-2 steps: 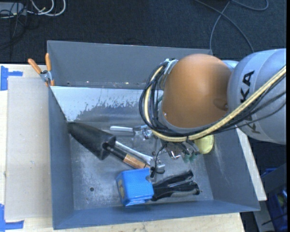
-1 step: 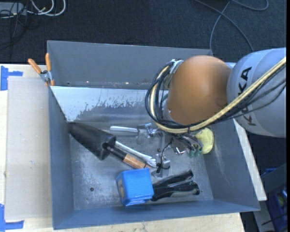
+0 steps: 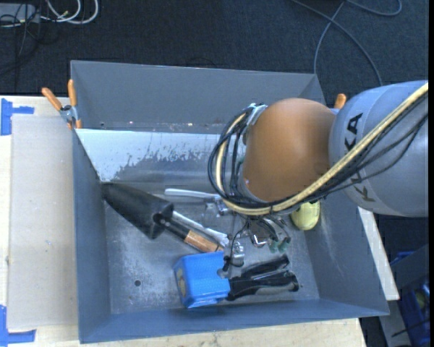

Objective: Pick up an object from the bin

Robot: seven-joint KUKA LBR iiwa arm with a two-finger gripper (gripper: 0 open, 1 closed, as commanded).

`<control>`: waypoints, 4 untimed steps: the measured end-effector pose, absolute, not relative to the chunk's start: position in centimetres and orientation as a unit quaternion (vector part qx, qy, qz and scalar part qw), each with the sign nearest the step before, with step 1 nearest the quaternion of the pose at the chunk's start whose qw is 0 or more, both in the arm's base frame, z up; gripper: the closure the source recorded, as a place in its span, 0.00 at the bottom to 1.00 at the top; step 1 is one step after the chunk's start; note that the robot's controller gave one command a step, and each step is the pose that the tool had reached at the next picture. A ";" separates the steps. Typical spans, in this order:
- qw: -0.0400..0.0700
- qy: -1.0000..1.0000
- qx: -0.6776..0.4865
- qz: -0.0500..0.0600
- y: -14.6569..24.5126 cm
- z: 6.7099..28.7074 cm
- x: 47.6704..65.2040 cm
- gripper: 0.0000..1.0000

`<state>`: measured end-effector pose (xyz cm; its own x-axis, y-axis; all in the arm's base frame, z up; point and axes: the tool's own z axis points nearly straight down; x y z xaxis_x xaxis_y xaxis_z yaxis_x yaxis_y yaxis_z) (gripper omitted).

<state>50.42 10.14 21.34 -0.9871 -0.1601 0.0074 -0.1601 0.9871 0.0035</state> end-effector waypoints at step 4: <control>0.002 -0.997 0.082 -0.002 5.8 15.8 50.2 0.00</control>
Offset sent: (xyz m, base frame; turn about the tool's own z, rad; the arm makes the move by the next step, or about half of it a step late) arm -0.0352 -0.0110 -0.0003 0.1941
